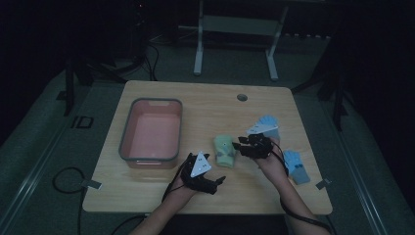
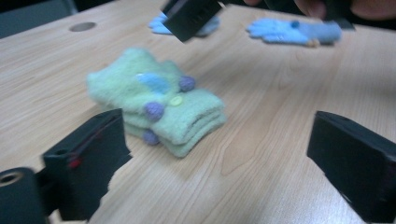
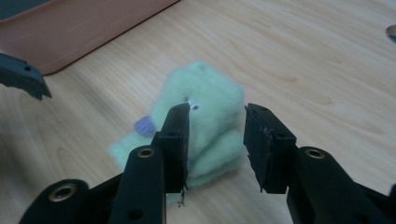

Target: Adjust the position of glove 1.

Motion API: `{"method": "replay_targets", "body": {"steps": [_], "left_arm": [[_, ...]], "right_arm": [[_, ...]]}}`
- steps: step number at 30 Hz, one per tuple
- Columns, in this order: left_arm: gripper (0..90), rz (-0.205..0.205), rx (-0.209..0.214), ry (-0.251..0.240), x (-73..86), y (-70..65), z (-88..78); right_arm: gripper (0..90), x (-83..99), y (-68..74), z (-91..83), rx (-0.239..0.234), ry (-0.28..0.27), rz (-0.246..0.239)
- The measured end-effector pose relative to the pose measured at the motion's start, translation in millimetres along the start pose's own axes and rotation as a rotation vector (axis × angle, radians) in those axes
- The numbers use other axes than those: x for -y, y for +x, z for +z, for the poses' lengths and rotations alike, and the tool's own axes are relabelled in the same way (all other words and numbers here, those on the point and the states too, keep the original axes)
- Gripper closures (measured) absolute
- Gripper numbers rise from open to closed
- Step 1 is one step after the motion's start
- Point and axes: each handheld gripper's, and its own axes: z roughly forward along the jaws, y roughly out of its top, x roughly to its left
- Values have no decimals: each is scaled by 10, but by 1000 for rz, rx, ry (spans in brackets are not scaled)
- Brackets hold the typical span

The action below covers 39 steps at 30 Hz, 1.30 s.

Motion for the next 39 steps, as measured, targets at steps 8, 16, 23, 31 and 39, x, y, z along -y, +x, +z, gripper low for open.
{"method": "replay_targets", "body": {"steps": [8, 16, 23, 31, 39], "left_arm": [[253, 235, 113, 100, -153, 92, 298], [440, 380, 85, 170, -131, 153, 554], [503, 416, 67, 201, -98, 162, 640], [542, 450, 33, 224, -77, 160, 693], [710, 478, -21, 245, -124, 139, 698]], "right_arm": [[552, -131, -165, 108, -36, -3, -1], [470, -276, -235, 389, -90, 16, 46], [425, -241, -287, 695, -134, 91, 127], [383, -66, -385, 865, -206, 174, 217], [676, -85, -305, 810, -220, 156, 174]]}}
